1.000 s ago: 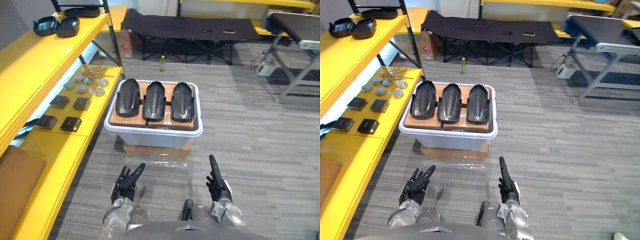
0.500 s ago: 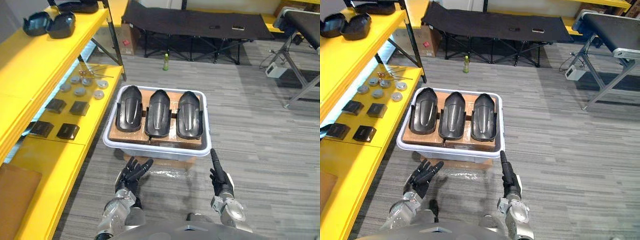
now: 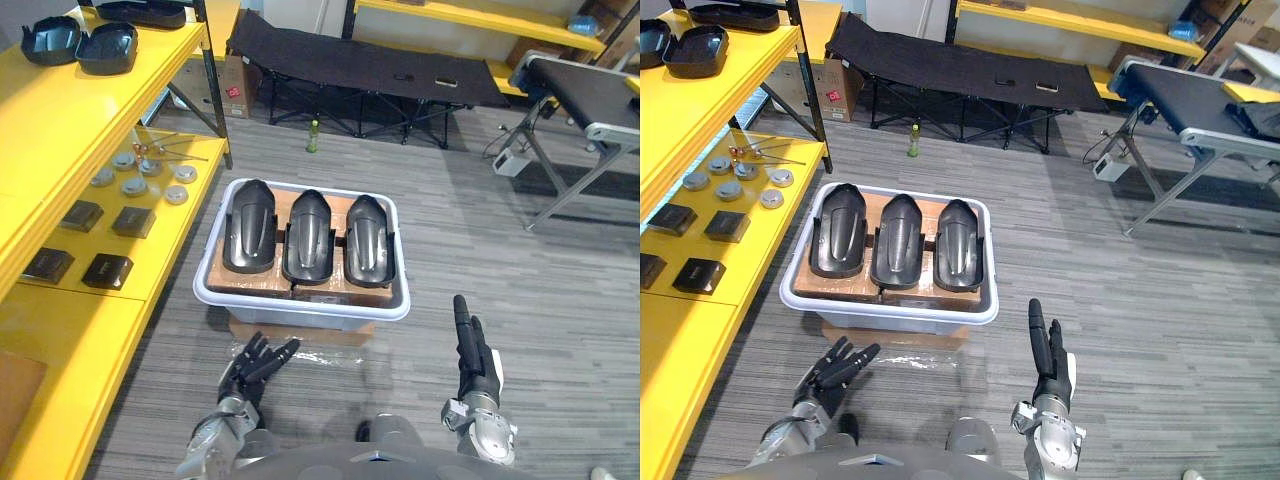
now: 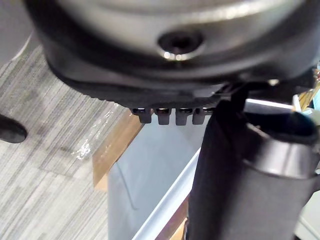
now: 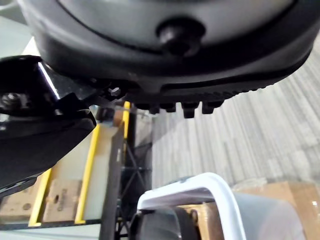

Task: Walk over and take three plastic housings, then place them on the shelf

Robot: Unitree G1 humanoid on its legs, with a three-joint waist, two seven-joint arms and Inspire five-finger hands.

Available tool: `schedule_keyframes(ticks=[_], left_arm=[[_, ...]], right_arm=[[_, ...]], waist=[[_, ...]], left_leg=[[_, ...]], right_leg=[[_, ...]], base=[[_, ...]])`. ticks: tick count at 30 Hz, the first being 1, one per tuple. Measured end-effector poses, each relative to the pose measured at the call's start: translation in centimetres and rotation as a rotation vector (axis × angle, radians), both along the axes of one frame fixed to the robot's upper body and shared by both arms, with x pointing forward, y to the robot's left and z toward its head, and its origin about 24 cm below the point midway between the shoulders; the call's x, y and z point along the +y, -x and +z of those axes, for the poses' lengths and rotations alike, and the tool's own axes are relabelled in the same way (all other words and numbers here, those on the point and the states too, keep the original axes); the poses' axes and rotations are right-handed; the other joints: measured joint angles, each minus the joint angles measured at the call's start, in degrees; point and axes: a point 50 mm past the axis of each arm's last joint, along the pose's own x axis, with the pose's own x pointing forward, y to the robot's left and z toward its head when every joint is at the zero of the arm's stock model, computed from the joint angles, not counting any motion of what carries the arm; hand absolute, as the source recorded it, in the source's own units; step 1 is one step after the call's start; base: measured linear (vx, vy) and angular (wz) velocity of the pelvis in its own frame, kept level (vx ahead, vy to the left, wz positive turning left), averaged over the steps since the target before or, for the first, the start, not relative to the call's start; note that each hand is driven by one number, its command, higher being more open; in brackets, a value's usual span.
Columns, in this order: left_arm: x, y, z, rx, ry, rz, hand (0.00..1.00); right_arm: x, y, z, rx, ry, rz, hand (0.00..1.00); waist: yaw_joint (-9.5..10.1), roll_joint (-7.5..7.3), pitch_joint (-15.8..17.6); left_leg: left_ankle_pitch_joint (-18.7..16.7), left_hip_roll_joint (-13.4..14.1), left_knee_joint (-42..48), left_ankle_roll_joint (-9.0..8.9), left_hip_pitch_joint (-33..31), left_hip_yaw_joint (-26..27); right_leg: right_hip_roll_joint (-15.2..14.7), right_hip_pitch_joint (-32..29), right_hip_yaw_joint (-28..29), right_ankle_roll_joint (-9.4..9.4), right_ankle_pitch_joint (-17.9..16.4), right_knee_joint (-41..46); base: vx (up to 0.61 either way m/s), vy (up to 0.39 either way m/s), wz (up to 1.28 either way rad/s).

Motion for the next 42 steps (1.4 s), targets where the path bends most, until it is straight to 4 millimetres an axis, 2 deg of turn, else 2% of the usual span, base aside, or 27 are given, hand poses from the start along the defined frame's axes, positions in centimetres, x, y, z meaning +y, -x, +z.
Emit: schedule_keyframes(ticks=[2,3,4,6,8,10,11,13,14,15,18,20,21,22,23,26,30,34,38,42], left_arm=[[0.9,-0.1,0.3,-0.017,0.014,0.068,1.0],[1.4,-0.3,0.6,-0.036,0.02,0.115,1.0],[1.7,-0.5,0.6,-0.041,0.024,0.14,1.0],[1.4,-0.1,0.4,-0.048,0.084,0.225,1.0],[0.9,0.3,0.2,-0.039,0.116,0.244,1.0],[0.4,0.5,0.1,-0.033,0.121,0.222,1.0],[-0.8,0.5,-0.1,-0.014,0.103,0.097,1.0],[-0.8,0.5,-0.1,-0.014,0.1,0.092,1.0],[0.8,-2.2,1.7,-0.124,0.055,0.07,1.0],[1.5,-2.7,2.0,-0.133,0.032,0.087,1.0],[2.9,-1.6,1.8,-0.097,-0.007,0.121,1.0],[3.1,-1.2,1.7,-0.091,-0.011,0.133,1.0],[3.2,-1.8,2.1,-0.123,-0.015,0.128,1.0],[3.1,-2.4,2.3,-0.14,-0.012,0.124,1.0],[2.9,-2.6,2.3,-0.149,0.004,0.138,1.0],[3.0,-1.6,1.7,-0.109,0.005,0.152,1.0],[3.0,-1.1,1.5,-0.096,0.003,0.154,1.0],[2.9,-1.7,1.5,-0.111,0.013,0.142,1.0],[2.5,-1.9,1.5,-0.115,0.02,0.126,1.0],[1.9,-1.3,0.7,-0.077,0.026,0.1,1.0]], right_arm=[[0.1,-0.5,0.5,-0.03,0.001,0.013,1.0],[0.1,-0.8,0.9,-0.05,0.003,0.02,1.0],[0.0,-1.1,0.9,-0.054,0.006,0.023,1.0],[-0.6,-1.6,1.2,-0.065,0.023,0.01,1.0],[-1.2,-1.4,0.9,-0.045,0.031,-0.027,1.0],[-1.8,-1.9,0.7,-0.026,0.042,-0.063,1.0],[-2.5,-3.1,-0.7,0.085,0.04,-0.147,1.0],[-2.4,-3.0,-1.0,0.101,0.034,-0.145,1.0],[-7.4,-9.3,2.8,0.06,0.214,-0.234,1.0],[-8.6,-10.8,4.6,0.014,0.26,-0.28,1.0],[-8.7,-11.0,5.0,0.001,0.267,-0.299,1.0],[-8.8,-11.3,5.5,-0.019,0.274,-0.305,1.0],[-9.1,-12.6,7.0,-0.06,0.286,-0.306,1.0],[-10.0,-13.5,8.5,-0.088,0.315,-0.311,1.0],[-11.4,-14.5,10.8,-0.12,0.363,-0.323,1.0],[-13.9,-16.0,15.7,-0.215,0.454,-0.356,1.0],[-14.2,-16.8,17.7,-0.259,0.498,-0.339,1.0],[-13.2,-18.1,18.2,-0.242,0.522,-0.245,1.0],[-13.2,-19.3,19.6,-0.218,0.553,-0.196,1.0],[-13.7,-20.2,21.1,-0.198,0.577,-0.178,1.0]], waist=[[0.62,-0.49,-0.3],[1.39,-1.49,-0.9],[1.41,-1.2,-0.8],[1.2,0.97,-0.1],[1.49,1.67,-0.5],[1.53,1.58,-0.8],[2.68,1.14,-0.8],[2.92,1.16,-0.8],[4.76,0.28,3.2],[5.89,-0.53,6.6],[6.21,-1.93,7.3],[6.7,-1.7,8.2],[6.66,-1.29,10.6],[6.61,-0.98,11.6],[6.6,-0.3,12.5],[7.7,0.83,15.2],[7.75,0.87,15.2],[7.71,1.05,15.3],[7.75,2.2,16.4],[7.87,3.15,17.5]], left_leg=[[0.2,0.1,0.1,-0.78,-0.3,0.2],[0.6,-0.1,0.0,-1.5,-0.8,0.6],[1.0,0.3,-0.2,-1.82,-0.7,0.6],[3.1,1.6,-2.9,-2.91,1.3,0.5],[3.1,2.3,-2.9,-3.04,2.2,0.4],[3.2,2.6,-2.9,-3.18,2.3,0.3],[3.3,1.0,-3.0,-2.72,2.2,0.5],[3.3,0.8,-3.0,-2.62,2.2,0.5],[5.2,0.0,-2.7,-1.54,-7.5,-0.7],[5.8,-0.1,-2.7,-1.4,-7.9,-1.0],[5.8,-0.7,-2.7,-1.27,-7.6,-1.5],[6.1,-1.3,-2.7,-0.54,-8.2,-2.3],[6.2,-1.4,-2.7,-0.57,-8.8,-2.9],[6.7,-1.5,-2.6,-0.51,-10.4,-3.3],[7.4,-1.6,-2.6,-0.43,-13.0,-3.6],[7.6,-1.9,-2.7,-0.18,-13.3,-3.7],[8.0,-2.0,-2.6,0.31,-13.1,-4.1],[7.7,-2.0,-2.7,-0.04,-13.1,-4.2],[7.9,-2.0,-2.7,0.09,-14.0,-4.5],[9.0,-2.0,-2.7,-0.02,-15.1,-5.0]], right_leg=[[0.8,2.4,-0.2,0.11,-0.2,-6.0],[0.7,3.4,-1.0,-0.33,-1.7,-9.3],[1.0,3.8,-1.3,-0.53,-1.9,-10.2],[2.8,5.1,-2.5,-0.85,-2.1,-10.6],[3.6,6.2,-2.6,-1.18,-2.4,-10.7],[3.8,6.7,-2.8,-1.29,-2.5,-10.9],[2.6,6.8,-2.6,-0.47,-1.9,-11.7],[2.2,6.9,-2.7,-0.14,-1.7,-11.9],[1.6,-2.1,-3.1,0.08,1.0,-11.8],[1.6,-2.1,-3.2,0.24,1.6,-12.5],[0.9,-1.3,-3.7,0.3,1.6,-12.4],[0.5,-1.3,-4.2,0.42,1.8,-12.2],[0.3,-1.9,-4.4,0.42,1.8,-11.5],[0.1,-3.6,-4.8,0.62,2.0,-11.3],[0.1,-5.9,-5.0,0.83,2.7,-11.3],[-0.2,-6.5,-4.5,0.83,3.2,-11.2],[-0.3,-6.4,-4.4,0.83,3.2,-10.4],[-0.3,-6.5,-4.3,0.81,3.1,-10.4],[-0.4,-7.6,-4.3,0.55,2.9,-9.7],[-0.3,-8.6,-4.5,0.3,2.7,-9.4]], base=[[0.02,-0.156,-0.12],[0.01,-0.128,-0.15],[-0.01,-0.199,-0.06],[-0.02,-0.141,0.1],[0.01,-0.072,0.08],[0.01,-0.026,0.03],[0.01,0.042,0.0],[-0.08,0.059,0.11],[-0.22,0.076,0.24],[-0.25,0.077,0.22],[0.0,0.02,0.14],[0.03,0.025,0.2],[-0.05,0.026,0.19],[-0.09,0.051,0.24],[-0.07,0.047,0.15],[-0.03,0.023,0.0],[0.02,0.002,0.05],[-0.01,-0.001,0.0],[-0.05,-0.004,0.01],[-0.04,-0.014,0.04]])
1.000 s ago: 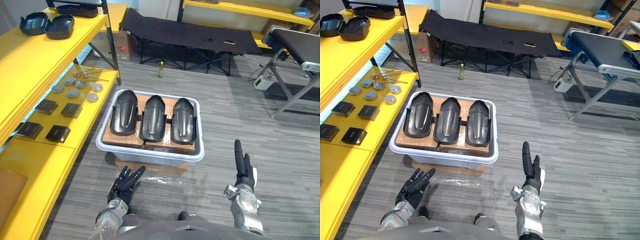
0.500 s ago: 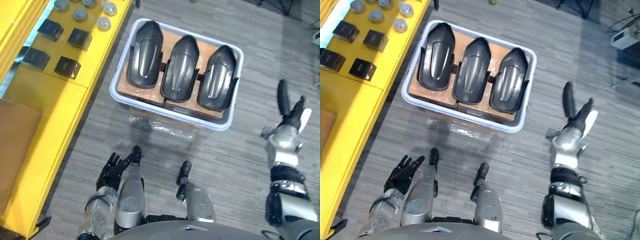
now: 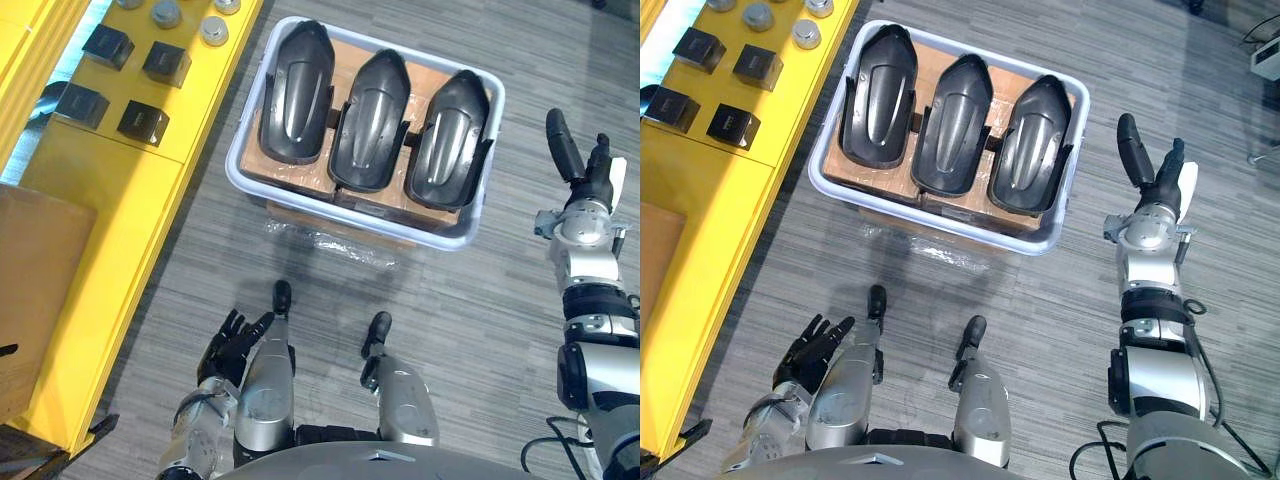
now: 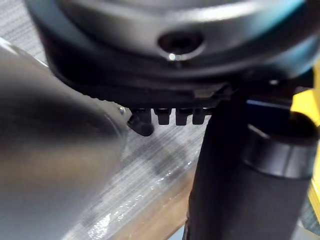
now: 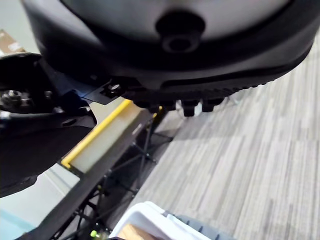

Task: Walk over and take three plastic housings, then place them on the shelf

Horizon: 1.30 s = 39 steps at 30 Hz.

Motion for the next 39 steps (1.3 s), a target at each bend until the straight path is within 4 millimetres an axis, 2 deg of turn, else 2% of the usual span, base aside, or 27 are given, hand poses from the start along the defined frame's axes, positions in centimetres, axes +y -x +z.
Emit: schedule_keyframes(ticks=[6,12,20,27,39], left_arm=[[-0.3,0.0,-0.1,-0.003,0.004,-0.012,1.0],[-0.6,-0.6,-0.1,-0.012,0.027,-0.01,1.0],[-0.8,-0.6,-0.1,-0.015,0.019,-0.027,1.0],[-0.9,-0.6,-0.1,-0.015,0.026,-0.029,1.0],[-1.1,-0.6,-0.2,-0.017,0.043,-0.021,1.0]], right_arm=[[0.3,-1.0,0.8,0.066,0.059,0.035,1.0],[0.2,-2.0,4.7,0.089,0.227,0.098,1.0],[1.6,-2.8,3.6,0.302,0.432,0.236,1.0],[-0.5,-1.8,4.1,0.438,0.544,0.196,1.0],[-2.0,-1.2,3.3,0.523,0.487,0.113,1.0]], waist=[[0.7,0.1,0.1],[1.4,0.95,0.6],[1.68,0.99,0.6],[2.55,1.23,0.7],[2.86,1.49,0.8]], left_leg=[[0.7,0.0,0.0,0.58,-0.9,-0.5],[1.4,0.0,0.1,0.59,-2.9,-1.3],[1.5,0.0,0.1,0.52,-3.5,-1.5],[1.6,0.1,0.1,0.58,-4.0,-2.0],[1.8,0.0,0.1,0.51,-4.7,-2.5]], right_leg=[[-0.1,-0.8,-0.5,-0.05,0.0,0.5],[-0.1,-2.7,-1.0,-0.25,-0.1,1.2],[-0.1,-3.6,-1.3,-0.79,-0.5,2.0],[-0.1,-3.7,-1.9,-0.83,-0.5,2.0],[-0.1,-4.2,-2.6,-0.97,-0.6,2.1]], base=[[0.0,-0.017,0.04],[0.0,-0.032,0.06],[0.01,-0.046,0.01],[0.01,-0.045,0.03],[0.01,-0.036,0.02]])
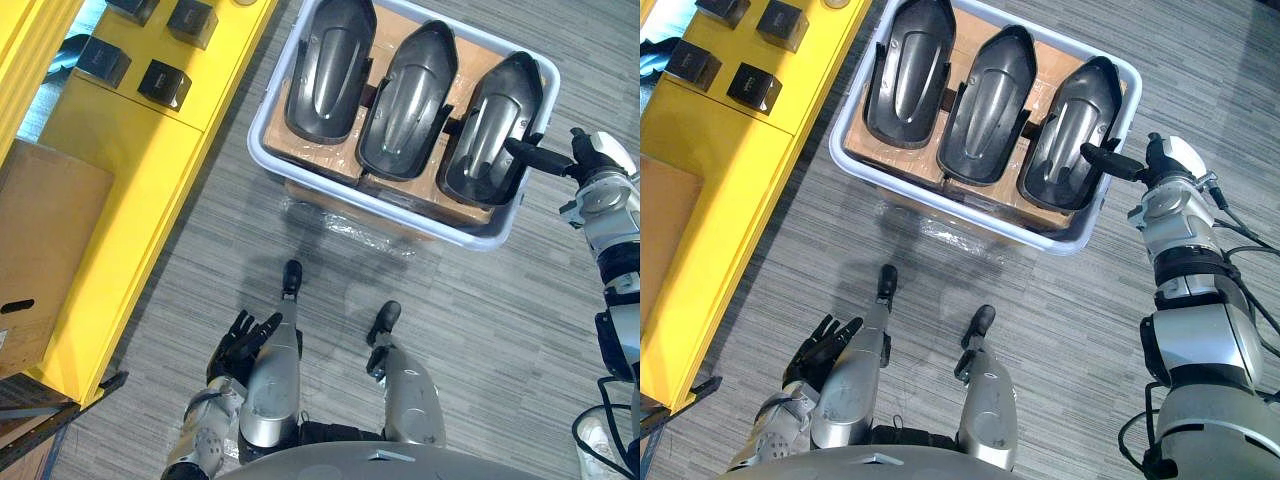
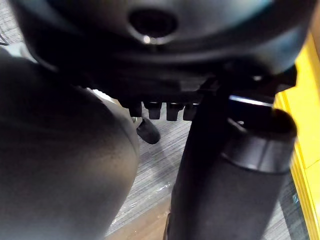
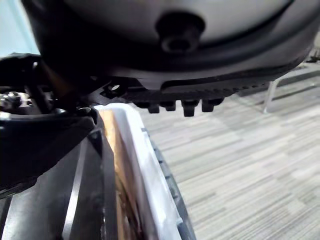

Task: Walk over and take three plastic housings, then place them on the shelf

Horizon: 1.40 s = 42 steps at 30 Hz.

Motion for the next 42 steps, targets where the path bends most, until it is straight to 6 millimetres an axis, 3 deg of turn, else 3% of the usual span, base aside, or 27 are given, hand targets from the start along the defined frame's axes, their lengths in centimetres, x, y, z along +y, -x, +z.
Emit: schedule_keyframes(ticks=[4,5,16,24,35,42], left_arm=[[-0.3,0.0,0.0,0.001,0.002,-0.012,1.0],[-0.4,0.0,0.0,-0.002,0.0,-0.014,1.0],[-0.7,0.0,0.0,-0.005,0.022,-0.001,1.0],[-1.4,0.1,-0.2,0.0,0.038,-0.023,1.0],[-1.6,0.0,-0.2,-0.004,0.04,-0.027,1.0],[-1.6,0.1,0.1,-0.035,0.031,-0.005,1.0]], right_arm=[[-0.5,0.3,-0.1,0.013,0.002,-0.027,1.0],[-0.7,0.4,-0.3,0.026,0.013,-0.036,0.0],[-1.5,0.9,-0.7,0.062,-0.005,-0.074,0.0],[-2.4,1.2,0.7,0.046,-0.006,-0.118,0.0],[-2.9,1.6,0.6,0.016,-0.027,-0.137,0.0],[-3.2,2.1,0.2,-0.113,0.039,-0.151,0.0]], waist=[[0.05,0.79,0.3],[0.06,1.05,0.4],[0.19,1.85,0.6],[0.07,4.21,0.7],[0.01,4.62,0.8],[-0.18,4.84,0.8]], left_leg=[[0.1,0.0,0.0,-0.04,-0.2,-0.1],[0.2,0.0,0.0,-0.03,-0.4,-0.2],[0.3,-0.2,0.0,-0.19,-1.0,-0.4],[0.3,-0.7,0.0,-0.16,-1.2,-0.4],[0.8,-0.9,0.0,0.39,-0.8,-0.4],[0.7,-1.0,-0.1,0.34,1.9,-0.2]], right_leg=[[-0.1,-0.3,0.0,-0.08,-0.1,0.3],[-0.1,-0.5,-0.1,-0.13,-0.1,0.5],[-0.3,-1.3,-0.2,-0.16,-0.2,1.0],[-1.0,-1.5,-0.3,-0.06,-0.2,1.3],[-1.2,-1.3,-0.3,-0.05,-0.2,1.5],[-1.2,1.8,-0.4,0.04,-0.1,0.6]], base=[[0.0,-0.04,0.01],[-0.01,-0.05,0.03],[0.0,-0.041,0.01],[0.0,-0.024,0.0],[0.01,-0.031,0.0],[0.0,-0.03,-0.01]])
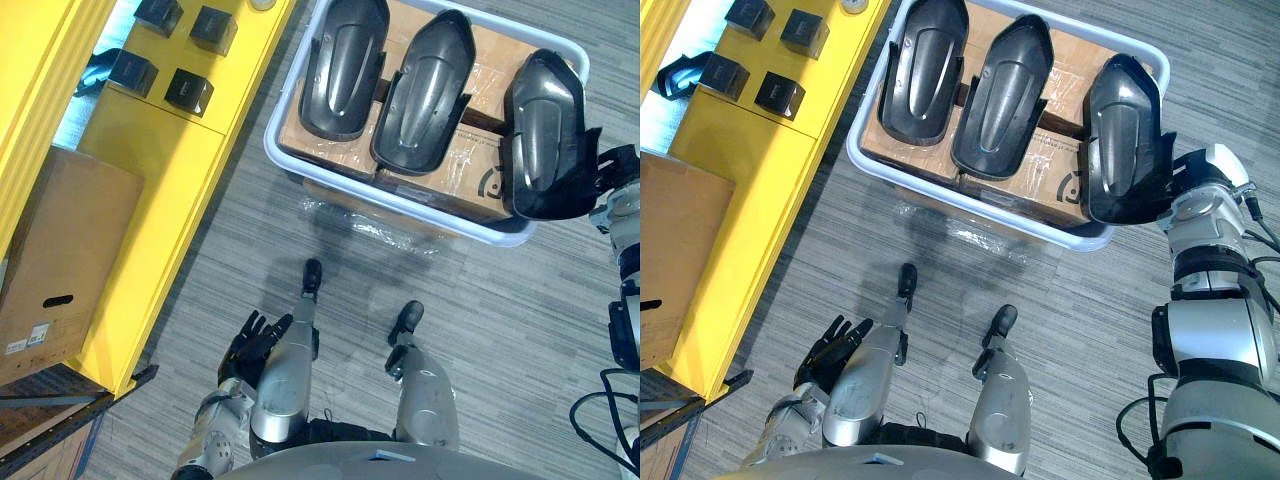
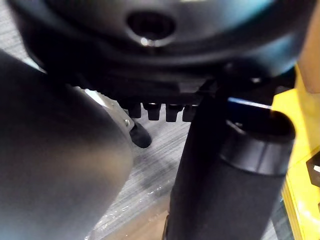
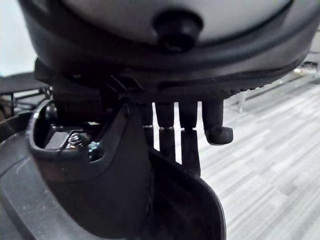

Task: Walk over and take three plastic housings, then place them on the shelf

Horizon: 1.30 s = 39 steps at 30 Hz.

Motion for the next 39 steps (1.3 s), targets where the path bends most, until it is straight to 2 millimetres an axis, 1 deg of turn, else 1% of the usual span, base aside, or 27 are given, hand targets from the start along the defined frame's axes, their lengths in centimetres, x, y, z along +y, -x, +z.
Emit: schedule_keyframes(ticks=[1,4,5,6,7,8,9,10,11,12,13,14,15,16,17,18,20,21,22,23,25,26,28,30,33,35,39], left_arm=[[-0.1,-0.2,0.4,-0.02,-0.002,0.03,1.0],[0.0,-0.5,1.4,-0.056,-0.011,0.073,1.0],[0.4,-0.8,2.1,-0.079,-0.021,0.117,1.0],[1.3,-1.3,2.9,-0.109,-0.036,0.17,1.0],[1.8,-1.5,3.3,-0.125,-0.046,0.199,1.0],[2.9,-1.7,4.1,-0.155,-0.064,0.258,1.0],[3.9,-1.9,4.8,-0.176,-0.081,0.31,1.0],[4.3,-2.0,5.1,-0.186,-0.088,0.33,1.0],[4.8,-2.1,5.6,-0.201,-0.097,0.354,1.0],[5.3,-2.4,6.5,-0.233,-0.108,0.386,1.0],[5.5,-2.5,6.9,-0.25,-0.109,0.398,1.0],[5.4,-2.9,8.1,-0.305,-0.101,0.407,1.0],[5.3,-3.3,9.7,-0.374,-0.101,0.411,1.0],[5.2,-3.5,10.5,-0.409,-0.109,0.41,1.0],[4.8,-4.0,11.9,-0.48,-0.106,0.403,1.0],[4.6,-4.1,12.6,-0.512,-0.101,0.397,1.0],[3.2,-4.9,14.9,-0.633,-0.1,0.33,1.0],[2.9,-5.2,15.4,-0.663,-0.095,0.312,1.0],[1.9,-5.6,16.1,-0.709,-0.102,0.26,1.0],[1.0,-5.8,16.3,-0.729,-0.114,0.207,1.0],[0.0,-5.9,16.4,-0.75,-0.113,0.151,1.0],[-1.0,-6.0,16.4,-0.759,-0.12,0.098,1.0],[-2.0,-6.0,16.4,-0.768,-0.13,0.041,1.0],[-3.4,-6.1,16.5,-0.777,-0.184,-0.048,1.0],[-5.0,-6.6,17.0,-0.807,-0.232,-0.136,1.0],[-5.1,-6.7,17.3,-0.823,-0.257,-0.152,1.0],[-5.0,-6.8,17.3,-0.828,-0.312,-0.175,1.0]], right_arm=[[0.6,-0.1,0.6,-0.098,0.028,0.025,0.0],[2.2,-0.2,1.7,-0.228,0.066,0.081,0.0],[3.3,-0.1,1.7,-0.296,0.066,0.107,0.0],[4.5,0.0,1.1,-0.352,0.052,0.133,0.0],[5.1,0.1,0.7,-0.376,0.042,0.147,0.0],[6.4,0.2,-0.5,-0.407,0.014,0.171,0.0],[7.4,0.6,-2.0,-0.413,-0.011,0.185,0.0],[7.8,0.9,-2.8,-0.411,-0.026,0.188,0.0],[8.3,1.5,-4.3,-0.4,-0.052,0.186,0.0],[9.1,2.3,-6.3,-0.376,-0.066,0.18,0.0],[9.4,2.6,-6.9,-0.37,-0.078,0.178,0.0],[9.9,3.5,-8.0,-0.368,-0.085,0.169,0.0],[10.6,4.1,-8.5,-0.383,-0.101,0.169,0.0],[11.0,4.3,-8.7,-0.393,-0.11,0.171,0.0],[11.7,4.6,-8.9,-0.415,-0.127,0.175,0.0],[12.0,4.8,-9.0,-0.428,-0.133,0.174,0.0],[12.8,5.2,-8.9,-0.494,-0.145,0.16,0.0],[12.9,5.2,-8.8,-0.511,-0.146,0.16,0.0],[13.3,5.3,-8.5,-0.546,-0.145,0.167,0.0],[13.7,5.3,-8.6,-0.572,-0.156,0.175,0.0],[14.7,5.3,-8.4,-0.609,-0.186,0.196,0.0],[16.0,5.4,-8.5,-0.638,-0.213,0.232,0.0],[17.3,5.6,-8.7,-0.648,-0.237,0.28,0.0],[19.5,6.0,-9.4,-0.644,-0.286,0.362,0.0],[21.6,6.5,-10.3,-0.617,-0.365,0.428,0.0],[22.3,6.6,-10.6,-0.597,-0.397,0.454,0.0],[23.4,6.6,-11.0,-0.588,-0.478,0.467,0.0]], waist=[[-0.52,-0.05,0.0],[-1.55,-0.18,0.1],[-1.77,-0.49,-0.1],[-2.04,-1.24,-0.4],[-2.23,-1.8,-0.7],[-2.63,-3.05,-2.0],[-2.96,-4.36,-3.4],[-3.0,-4.86,-4.1],[-2.99,-5.74,-5.5],[-3.12,-6.82,-7.2],[-3.13,-7.08,-7.9],[-3.53,-7.5,-9.7],[-3.93,-7.61,-10.7],[-4.16,-7.59,-11.1],[-4.52,-7.33,-11.9],[-4.69,-7.2,-12.7],[-4.73,-6.37,-14.9],[-4.76,-6.1,-15.2],[-4.81,-5.47,-15.7],[-4.98,-5.05,-16.9],[-5.25,-4.63,-17.5],[-5.87,-4.51,-18.3],[-6.12,-4.51,-19.0],[-6.29,-4.73,-20.2],[-6.53,-4.75,-21.0],[-6.59,-4.54,-21.2],[-6.7,-4.46,-21.9]], left_leg=[[-0.1,0.0,0.0,-0.02,0.8,0.3],[-0.3,0.2,0.0,-0.16,2.1,1.0],[-0.7,0.4,0.0,-0.3,3.5,1.5],[-1.4,0.7,0.0,-0.47,4.8,2.0],[-1.6,0.9,-0.1,-0.53,5.3,2.2],[-2.2,1.3,-0.1,-1.02,5.5,2.4],[-2.4,1.5,-0.1,-0.98,6.0,2.7],[-2.5,1.6,-0.2,-1.04,6.4,2.9],[-2.9,1.6,-0.2,-1.11,6.9,3.1],[-3.5,1.6,-0.2,-1.18,8.1,3.4],[-3.5,1.6,-0.1,-1.21,8.4,3.5],[-3.5,1.5,0.0,-1.21,8.5,3.4],[-3.5,1.4,0.0,-1.21,9.0,3.4],[-3.5,1.4,0.0,-1.22,9.4,3.4],[-3.6,1.4,0.0,-1.25,10.3,3.4],[-3.6,1.4,0.0,-1.28,10.4,3.4],[-3.8,1.4,0.0,-1.39,11.3,3.5],[-3.9,1.4,0.0,-1.39,11.6,3.5],[-4.4,1.4,-0.1,-1.37,12.3,3.6],[-4.6,1.4,-0.2,-1.46,12.5,3.8],[-5.2,1.5,-0.2,-1.7,13.1,4.3],[-5.3,1.6,-0.2,-1.8,13.2,4.8],[-5.3,1.7,-0.2,-1.81,13.2,5.3],[-5.2,1.9,-0.2,-1.85,13.2,6.3],[-5.2,2.0,-0.2,-1.94,13.3,6.3],[-5.1,2.0,-0.2,-1.88,13.4,6.5],[-5.0,2.0,-0.1,-1.69,13.5,6.6]], right_leg=[[0.1,0.8,0.2,0.06,0.0,-0.4],[0.4,2.5,0.4,0.43,0.3,-1.8],[0.6,4.0,0.6,0.52,0.4,-2.4],[1.0,5.3,0.8,0.58,0.3,-3.2],[1.3,5.9,0.9,0.58,0.3,-3.6],[1.4,6.3,0.9,0.62,0.2,-4.3],[1.9,7.2,1.0,0.46,0.3,-5.1],[2.2,7.7,1.0,0.45,0.3,-5.6],[2.3,8.4,1.0,0.47,0.4,-6.3],[2.4,9.8,1.0,0.44,0.4,-7.1],[2.4,10.2,0.8,0.44,0.4,-7.2],[2.4,10.9,0.2,0.46,0.5,-7.9],[2.4,11.7,-0.2,0.48,0.5,-8.0],[2.3,12.1,-0.5,0.48,0.5,-8.0],[2.3,13.1,-1.0,0.48,0.5,-8.1],[2.3,13.3,-1.2,0.48,0.5,-8.2],[2.3,14.4,-1.5,0.49,0.5,-8.6],[2.3,14.7,-1.6,0.49,0.5,-8.6],[2.4,15.4,-1.6,0.5,0.5,-8.7],[2.3,15.6,-1.7,0.51,0.4,-8.8],[2.3,15.9,-1.6,0.56,0.4,-8.9],[2.4,15.8,-1.6,0.79,0.2,-9.1],[2.4,15.8,-2.1,0.65,0.1,-9.6],[2.4,15.8,-3.0,0.75,0.4,-9.9],[2.4,15.8,-3.0,0.39,1.0,-9.9],[2.4,15.8,-3.0,0.66,1.3,-9.9],[2.4,15.8,-3.0,0.15,1.7,-9.9]], base=[[0.0,-0.037,-0.04],[0.01,-0.032,-0.08],[0.04,-0.053,-0.18],[0.04,-0.058,-0.18],[0.06,-0.057,-0.15],[0.08,-0.06,-0.11],[0.09,-0.065,-0.11],[0.12,-0.07,-0.09],[0.14,-0.061,-0.08],[0.15,-0.052,-0.06],[0.15,-0.039,0.05],[0.13,-0.034,0.12],[0.11,-0.032,0.12],[0.09,-0.025,0.06],[0.05,-0.02,0.03],[0.03,-0.016,0.02],[0.0,0.0,0.0],[-0.03,-0.007,0.0],[-0.07,0.003,-0.01],[-0.08,0.006,-0.05],[-0.09,0.005,-0.09],[-0.12,-0.001,-0.11],[-0.09,-0.002,-0.15],[-0.01,0.0,-0.23],[0.0,-0.003,-0.03],[0.0,0.0,0.0],[0.0,0.0,0.0]])
